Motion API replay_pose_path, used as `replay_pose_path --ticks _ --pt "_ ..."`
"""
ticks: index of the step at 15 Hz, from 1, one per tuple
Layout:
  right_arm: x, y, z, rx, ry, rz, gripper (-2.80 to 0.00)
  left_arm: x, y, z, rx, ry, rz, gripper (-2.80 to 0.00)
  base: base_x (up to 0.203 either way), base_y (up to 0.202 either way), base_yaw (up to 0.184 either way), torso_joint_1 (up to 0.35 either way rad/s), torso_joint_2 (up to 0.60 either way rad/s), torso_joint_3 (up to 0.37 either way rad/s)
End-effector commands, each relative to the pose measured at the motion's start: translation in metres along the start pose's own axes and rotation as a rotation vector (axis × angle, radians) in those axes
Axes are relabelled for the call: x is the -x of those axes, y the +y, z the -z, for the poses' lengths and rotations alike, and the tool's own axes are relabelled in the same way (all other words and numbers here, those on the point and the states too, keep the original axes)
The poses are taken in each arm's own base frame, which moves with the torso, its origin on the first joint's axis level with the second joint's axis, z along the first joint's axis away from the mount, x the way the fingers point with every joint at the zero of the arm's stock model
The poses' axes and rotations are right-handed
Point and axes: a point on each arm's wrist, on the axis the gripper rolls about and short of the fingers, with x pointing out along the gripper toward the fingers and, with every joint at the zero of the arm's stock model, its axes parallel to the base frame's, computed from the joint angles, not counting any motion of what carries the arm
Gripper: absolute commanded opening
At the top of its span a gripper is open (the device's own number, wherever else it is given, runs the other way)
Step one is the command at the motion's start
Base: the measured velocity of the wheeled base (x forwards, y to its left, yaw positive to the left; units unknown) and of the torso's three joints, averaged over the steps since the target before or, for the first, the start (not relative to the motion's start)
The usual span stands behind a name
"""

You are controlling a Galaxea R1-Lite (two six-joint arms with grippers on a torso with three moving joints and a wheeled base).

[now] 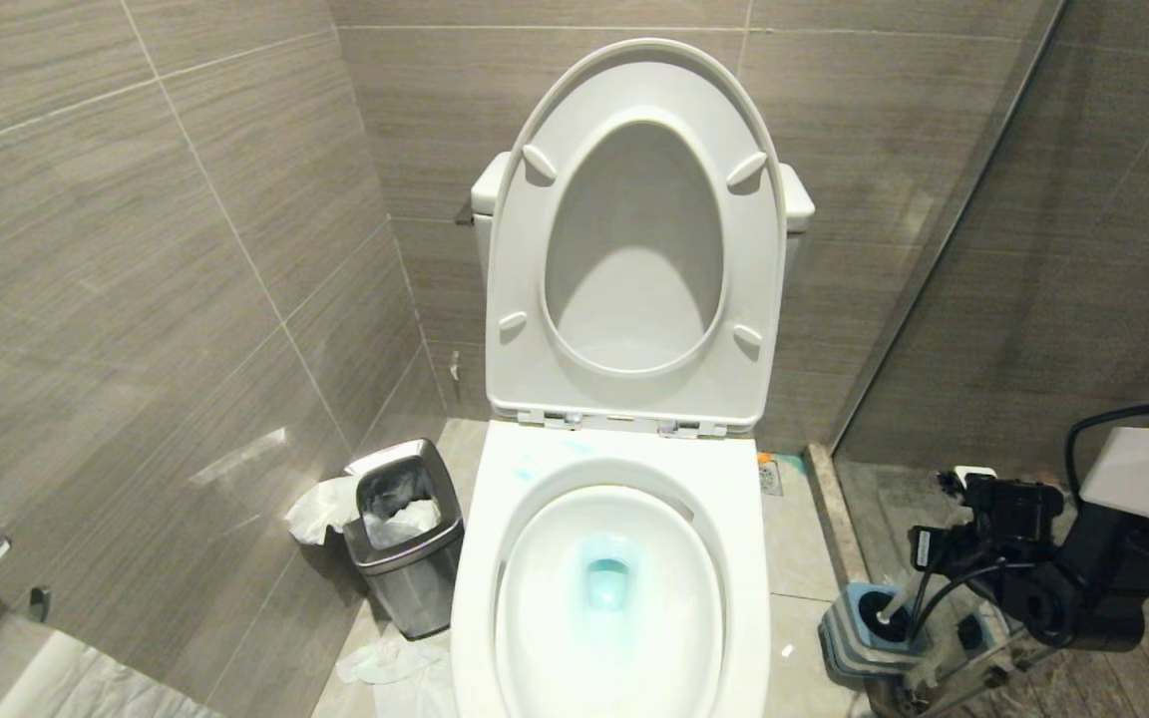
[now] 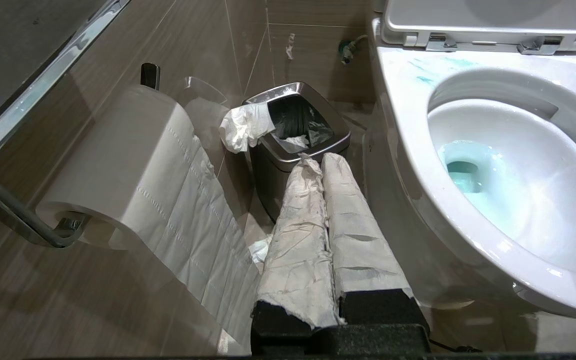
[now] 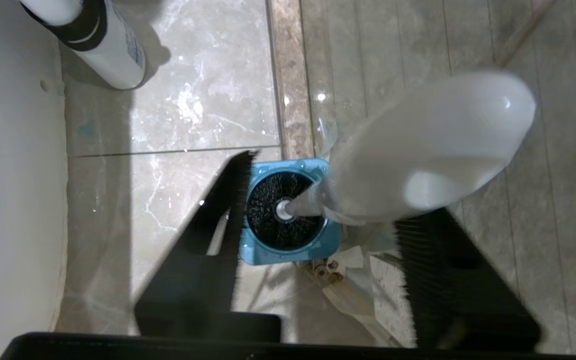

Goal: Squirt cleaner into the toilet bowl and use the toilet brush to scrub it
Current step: Put the toilet brush back

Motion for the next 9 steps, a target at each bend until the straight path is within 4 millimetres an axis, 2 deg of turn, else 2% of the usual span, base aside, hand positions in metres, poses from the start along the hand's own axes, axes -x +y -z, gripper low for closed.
replay_pose_path --ticks 1,4,9 --pt "0.003 -0.001 -0.005 0.002 -0.018 0.0 0.0 0.0 0.0 0.001 0.0 0.003 0.0 -2.8 0.0 0.0 0.0 0.0 0.0 0.0" --pt "0.018 -0.003 -0.014 0.003 -0.034 -0.012 0.0 0.0 0.0 0.0 0.0 0.003 0.0 -2.8 0.0 0.0 0.0 0.0 0.0 0.0" --pt "0.059 -0.008 -0.013 0.006 -0.007 -0.038 0.0 0.0 0.0 0.0 0.0 0.003 0.0 -2.8 0.0 0.0 0.0 0.0 0.0 0.0"
